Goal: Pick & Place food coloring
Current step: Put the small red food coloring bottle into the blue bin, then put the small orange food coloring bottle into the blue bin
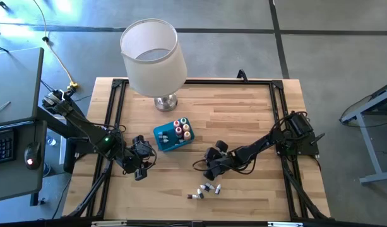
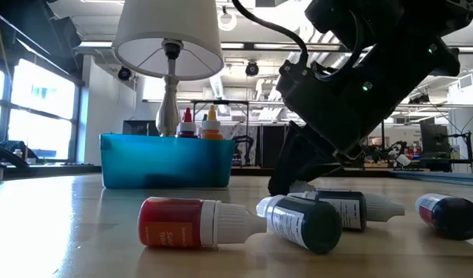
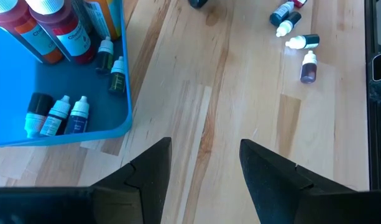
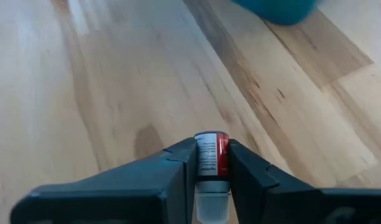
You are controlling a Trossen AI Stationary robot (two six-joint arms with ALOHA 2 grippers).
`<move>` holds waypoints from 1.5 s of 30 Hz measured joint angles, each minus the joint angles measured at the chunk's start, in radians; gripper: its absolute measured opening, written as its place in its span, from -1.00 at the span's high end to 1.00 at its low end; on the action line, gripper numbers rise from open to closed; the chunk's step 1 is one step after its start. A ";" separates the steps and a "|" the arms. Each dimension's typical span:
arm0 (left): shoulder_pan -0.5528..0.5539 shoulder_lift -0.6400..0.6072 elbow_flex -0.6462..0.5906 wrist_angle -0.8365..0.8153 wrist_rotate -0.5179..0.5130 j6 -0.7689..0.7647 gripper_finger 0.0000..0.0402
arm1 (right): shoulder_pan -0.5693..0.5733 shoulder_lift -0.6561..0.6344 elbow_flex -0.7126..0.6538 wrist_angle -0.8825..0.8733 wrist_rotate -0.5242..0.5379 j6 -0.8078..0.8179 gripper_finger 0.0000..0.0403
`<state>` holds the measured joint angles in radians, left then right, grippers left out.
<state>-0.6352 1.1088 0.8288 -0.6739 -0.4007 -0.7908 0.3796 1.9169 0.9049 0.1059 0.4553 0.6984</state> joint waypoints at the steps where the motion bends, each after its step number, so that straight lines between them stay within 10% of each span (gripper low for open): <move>1: 0.000 0.000 0.000 0.000 0.000 0.000 0.07 | -0.004 0.001 -0.001 0.027 -0.003 -0.024 0.68; 13: 0.000 0.000 0.000 0.000 0.000 0.000 0.07 | -0.169 0.004 0.263 0.215 0.031 -0.558 0.63; 25: 0.000 0.000 0.000 0.002 0.000 0.000 0.07 | -0.238 0.177 0.449 0.132 -0.140 -0.659 0.62; 45: 0.001 0.062 0.000 0.043 -0.172 0.054 0.07 | -0.216 0.121 0.593 -0.134 -0.050 -0.706 0.18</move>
<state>-0.6346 1.1703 0.8288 -0.6308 -0.5728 -0.7370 0.1640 2.0375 1.4983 -0.0279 0.4049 -0.0074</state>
